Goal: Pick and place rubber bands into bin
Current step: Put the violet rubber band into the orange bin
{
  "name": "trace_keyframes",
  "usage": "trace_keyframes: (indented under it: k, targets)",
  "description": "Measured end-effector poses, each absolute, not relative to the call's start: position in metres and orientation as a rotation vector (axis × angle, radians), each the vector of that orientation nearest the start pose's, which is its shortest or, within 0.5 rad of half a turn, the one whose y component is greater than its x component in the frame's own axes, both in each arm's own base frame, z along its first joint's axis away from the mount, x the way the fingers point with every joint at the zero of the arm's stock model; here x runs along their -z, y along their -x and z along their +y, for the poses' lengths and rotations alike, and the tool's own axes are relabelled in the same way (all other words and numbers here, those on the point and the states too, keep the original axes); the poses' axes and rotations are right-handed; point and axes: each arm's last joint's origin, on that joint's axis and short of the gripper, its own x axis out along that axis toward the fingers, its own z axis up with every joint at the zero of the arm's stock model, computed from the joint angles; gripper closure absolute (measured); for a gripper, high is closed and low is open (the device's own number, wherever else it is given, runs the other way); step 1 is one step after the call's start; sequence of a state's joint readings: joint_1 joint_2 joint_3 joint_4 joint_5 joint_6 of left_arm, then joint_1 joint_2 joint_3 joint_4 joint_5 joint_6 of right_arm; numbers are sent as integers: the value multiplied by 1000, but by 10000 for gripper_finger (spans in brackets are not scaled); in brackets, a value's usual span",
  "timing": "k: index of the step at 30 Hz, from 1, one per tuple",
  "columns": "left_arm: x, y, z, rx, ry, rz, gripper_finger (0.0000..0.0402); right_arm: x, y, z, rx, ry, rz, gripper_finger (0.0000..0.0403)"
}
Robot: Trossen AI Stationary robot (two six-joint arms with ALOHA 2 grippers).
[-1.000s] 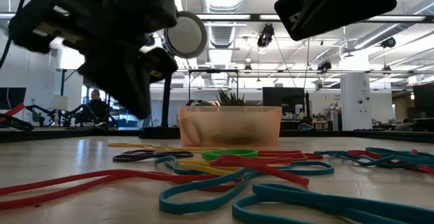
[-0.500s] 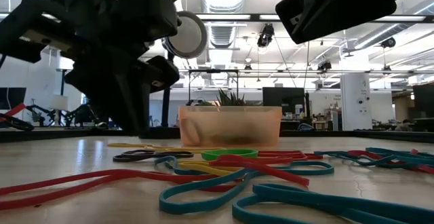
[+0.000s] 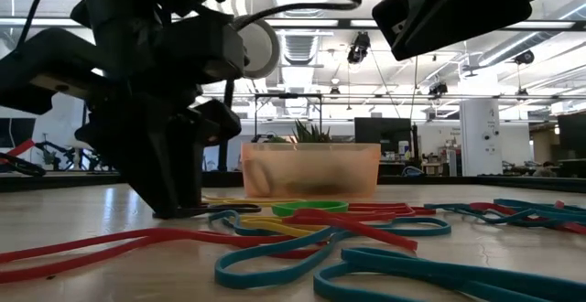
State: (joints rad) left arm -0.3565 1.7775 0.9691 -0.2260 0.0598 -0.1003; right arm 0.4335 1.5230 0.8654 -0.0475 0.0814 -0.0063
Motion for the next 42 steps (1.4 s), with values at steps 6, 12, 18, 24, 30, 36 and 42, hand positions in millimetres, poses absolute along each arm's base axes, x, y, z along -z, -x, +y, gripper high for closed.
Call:
trace_keyframes:
  k: [6, 12, 18, 24, 30, 36, 42]
  targets:
    - [-136, -316, -119, 295, -20, 1069, 311, -202, -284, 129, -340, 187, 684, 344]
    - [-135, -316, -119, 274, -30, 1070, 380, -202, -284, 129, -340, 187, 685, 345]
    - [-137, -316, -119, 256, -41, 1070, 398, -202, -284, 129, -340, 187, 685, 346]
    - [-145, -316, -117, 219, -65, 1055, 401, -202, -284, 129, -340, 187, 686, 346]
    - [-180, -315, -113, 139, -106, 1016, 401, -202, -283, 129, -340, 188, 688, 346]
    - [-213, -308, -108, 107, -151, 930, 401, -201, -283, 128, -340, 189, 693, 346]
    - [-241, -298, -100, 29, -261, 816, 401, -201, -283, 128, -340, 189, 692, 346]
